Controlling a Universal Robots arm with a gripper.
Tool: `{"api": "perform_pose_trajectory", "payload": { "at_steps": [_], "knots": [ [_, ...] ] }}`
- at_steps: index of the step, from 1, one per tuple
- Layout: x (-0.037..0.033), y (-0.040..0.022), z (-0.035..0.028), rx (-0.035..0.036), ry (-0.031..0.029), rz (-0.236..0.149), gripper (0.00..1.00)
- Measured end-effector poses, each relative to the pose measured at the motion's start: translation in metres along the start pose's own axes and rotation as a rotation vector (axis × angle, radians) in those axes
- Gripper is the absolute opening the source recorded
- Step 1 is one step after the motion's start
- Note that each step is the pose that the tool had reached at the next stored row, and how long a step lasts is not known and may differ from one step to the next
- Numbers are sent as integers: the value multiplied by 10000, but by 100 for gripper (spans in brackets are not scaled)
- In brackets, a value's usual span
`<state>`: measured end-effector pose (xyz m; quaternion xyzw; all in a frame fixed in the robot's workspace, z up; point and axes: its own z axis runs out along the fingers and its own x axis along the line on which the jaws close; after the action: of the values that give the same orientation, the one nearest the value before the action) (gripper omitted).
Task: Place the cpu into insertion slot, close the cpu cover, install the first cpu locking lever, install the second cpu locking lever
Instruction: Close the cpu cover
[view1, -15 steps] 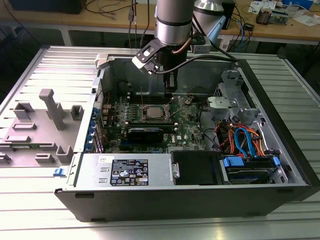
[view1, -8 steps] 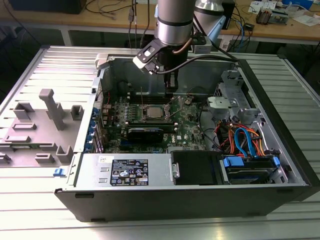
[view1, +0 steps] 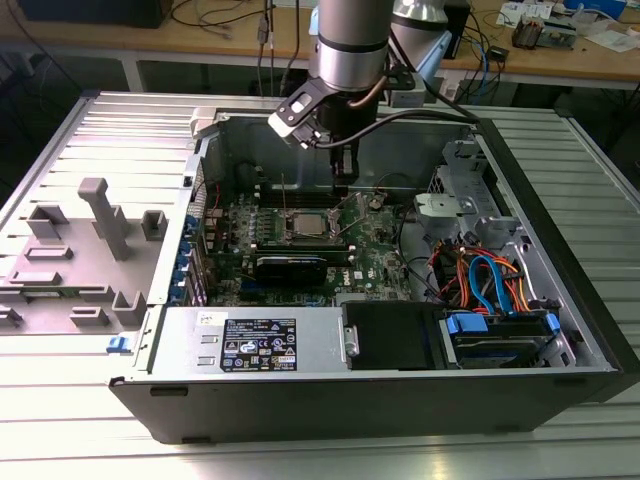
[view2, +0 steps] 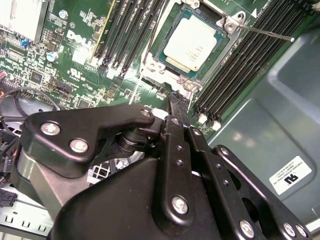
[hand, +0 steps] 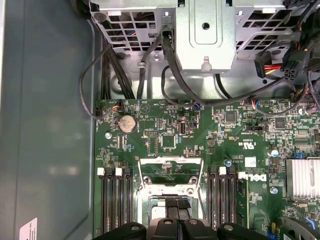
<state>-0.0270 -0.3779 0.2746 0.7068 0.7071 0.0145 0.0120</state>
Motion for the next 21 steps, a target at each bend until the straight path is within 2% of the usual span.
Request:
{"api": "perform_pose_trajectory", "payload": {
  "at_steps": [21],
  "knots": [
    [0,132,6,0,0,0,11]
  ]
}}
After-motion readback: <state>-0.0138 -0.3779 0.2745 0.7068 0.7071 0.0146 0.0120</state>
